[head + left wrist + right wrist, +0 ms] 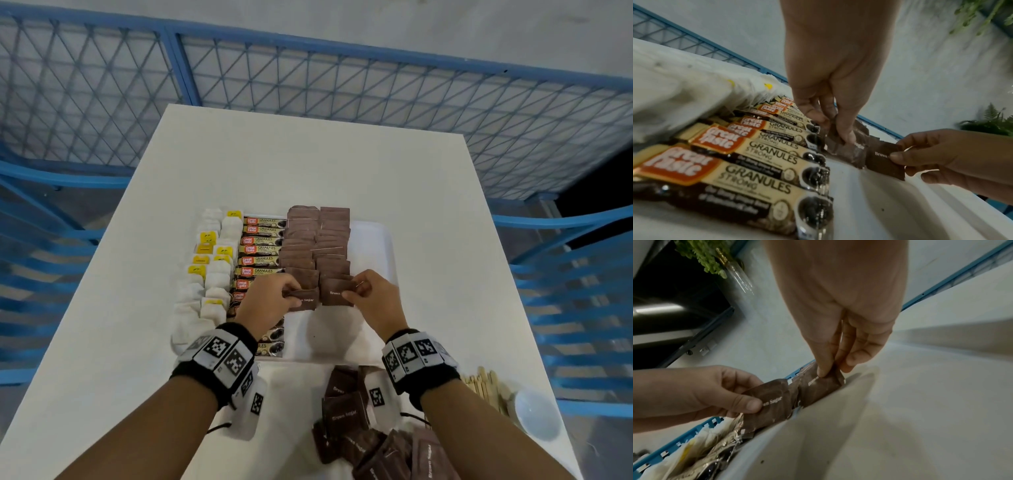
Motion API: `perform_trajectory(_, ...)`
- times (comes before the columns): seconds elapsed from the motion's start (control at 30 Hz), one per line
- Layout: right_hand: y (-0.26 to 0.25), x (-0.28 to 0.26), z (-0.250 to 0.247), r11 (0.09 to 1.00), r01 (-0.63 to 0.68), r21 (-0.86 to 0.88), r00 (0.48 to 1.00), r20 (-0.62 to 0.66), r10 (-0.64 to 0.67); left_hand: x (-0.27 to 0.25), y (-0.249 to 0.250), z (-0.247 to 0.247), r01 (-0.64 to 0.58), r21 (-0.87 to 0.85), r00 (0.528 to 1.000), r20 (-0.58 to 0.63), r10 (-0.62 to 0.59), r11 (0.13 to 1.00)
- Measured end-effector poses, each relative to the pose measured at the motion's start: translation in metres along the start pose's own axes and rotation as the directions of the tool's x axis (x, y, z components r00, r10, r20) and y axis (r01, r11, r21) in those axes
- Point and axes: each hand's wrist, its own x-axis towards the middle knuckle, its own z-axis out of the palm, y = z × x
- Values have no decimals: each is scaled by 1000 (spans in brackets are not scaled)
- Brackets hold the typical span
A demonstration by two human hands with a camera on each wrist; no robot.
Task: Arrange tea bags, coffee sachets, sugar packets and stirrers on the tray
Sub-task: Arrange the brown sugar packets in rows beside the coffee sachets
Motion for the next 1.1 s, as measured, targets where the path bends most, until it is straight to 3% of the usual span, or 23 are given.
perform_trajectory(0.17,1,0,3,995,53,-85,999,-3,-54,8,-4,4,-2,45,1000,-5,2,999)
perform_trajectory(0.43,-2,2,5,982,98,-164,995,-4,-100,10,-6,7,-61,285,996,-52,79,957)
perform_trajectory(0.9,0,-11,-8,951,134,-277,989,-26,-147,-14,-7,5,-144,255,969,-157,188,956)
perform_trajectory(1.0,-2,-27,-18,954,118,-277,993,21,-117,-36,1,8,-217,198,971,-55,232,956)
perform_trajectory(1.1,-2,-55,-25,956,121,-267,990,104,-97,-65,8,22,-280,186,955,154,253,942)
